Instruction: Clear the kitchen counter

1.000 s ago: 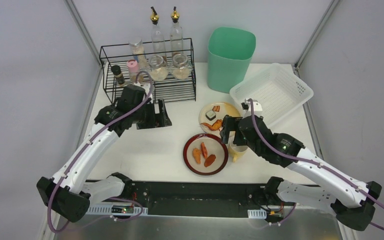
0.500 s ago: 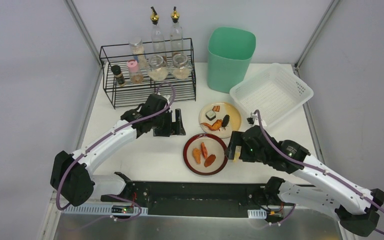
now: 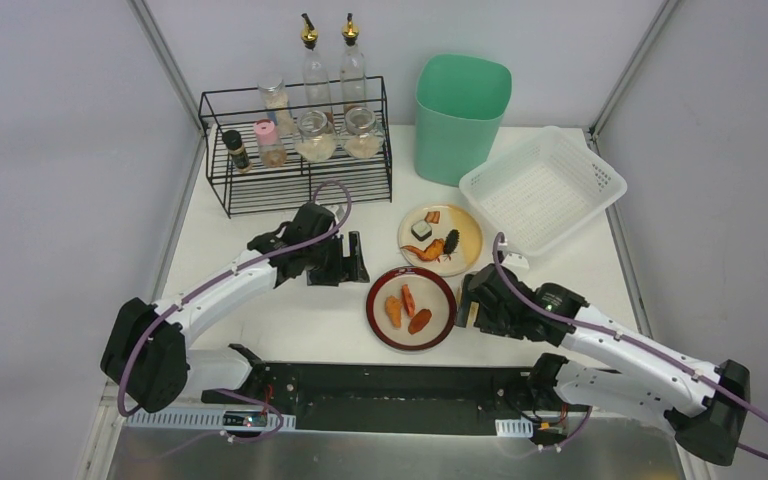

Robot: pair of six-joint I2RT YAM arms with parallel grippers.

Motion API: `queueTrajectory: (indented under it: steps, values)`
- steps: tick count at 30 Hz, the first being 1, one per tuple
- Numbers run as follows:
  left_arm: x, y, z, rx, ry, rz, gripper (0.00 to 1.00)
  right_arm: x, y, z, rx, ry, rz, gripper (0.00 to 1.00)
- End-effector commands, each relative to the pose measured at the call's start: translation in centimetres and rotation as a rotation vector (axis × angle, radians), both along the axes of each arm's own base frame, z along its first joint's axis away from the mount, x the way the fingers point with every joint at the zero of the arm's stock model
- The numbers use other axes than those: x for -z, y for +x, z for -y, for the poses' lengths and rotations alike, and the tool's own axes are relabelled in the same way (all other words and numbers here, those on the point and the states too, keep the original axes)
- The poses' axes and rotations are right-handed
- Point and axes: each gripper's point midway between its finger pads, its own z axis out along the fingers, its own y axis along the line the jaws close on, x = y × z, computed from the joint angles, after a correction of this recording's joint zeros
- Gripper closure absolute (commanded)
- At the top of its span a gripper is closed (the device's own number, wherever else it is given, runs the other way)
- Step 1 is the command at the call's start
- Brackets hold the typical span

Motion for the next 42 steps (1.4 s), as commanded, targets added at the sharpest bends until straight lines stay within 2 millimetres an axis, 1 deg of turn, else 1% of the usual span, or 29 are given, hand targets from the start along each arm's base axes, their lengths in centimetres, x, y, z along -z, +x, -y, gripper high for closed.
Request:
queueTrajectory:
  steps: [1, 6, 13, 20, 24, 28, 30, 31, 32, 35, 37, 40, 42]
  values:
    - [-0.7, -0.4, 0.4, 0.012, -0.048, 0.026, 0.20, -0.2, 2.8, -0.4, 0.094, -0.011, 0.097, 0.11]
    - [-0.1, -0.9, 0.1, 0.015, -0.042, 0.020, 0.20, -0.1, 4.4, -1.0, 0.142, -0.014, 0.149, 0.15]
    - [0.2, -1.3, -0.3, 0.017, -0.040, 0.023, 0.20, -0.2, 5.0, -1.2, 0.158, -0.037, 0.156, 0.30]
    - [0.6, -1.4, -0.4, 0.019, -0.033, 0.020, 0.20, 1.0, 4.3, -0.5, 0.148, -0.102, 0.109, 0.48]
    - [0.5, -1.4, -0.3, 0.020, -0.037, 0.023, 0.20, 1.1, 4.3, 0.0, 0.159, -0.122, 0.114, 0.60]
    - [0.6, -1.4, -0.1, 0.026, -0.044, 0.018, 0.20, 0.8, 4.4, 0.6, 0.169, -0.151, 0.123, 0.74]
    - [0.7, -1.5, -0.2, 0.026, -0.042, 0.018, 0.20, 0.5, 4.5, 0.7, 0.171, -0.149, 0.131, 0.83]
    - [0.7, -1.4, -0.2, 0.025, -0.041, 0.017, 0.20, 0.3, 4.5, 0.7, 0.170, -0.145, 0.136, 0.90]
    - [0.7, -1.5, -0.2, 0.026, -0.042, 0.017, 0.20, 0.1, 4.6, 0.6, 0.165, -0.144, 0.140, 1.00]
    - [0.8, -1.4, -0.2, 0.026, -0.042, 0.018, 0.20, -0.6, 4.6, 0.8, 0.146, -0.166, 0.145, 1.00]
    - [0.8, -1.5, -0.2, 0.025, -0.041, 0.016, 0.20, -1.5, 4.8, 0.7, 0.132, -0.170, 0.165, 1.00]
    - [0.9, -1.4, -0.2, 0.025, -0.038, 0.016, 0.20, -3.8, 5.2, 0.7, 0.116, -0.161, 0.210, 1.00]
    - [1.0, -1.5, -0.2, 0.026, -0.037, 0.013, 0.20, -5.9, 5.7, 0.8, 0.118, -0.151, 0.252, 1.00]
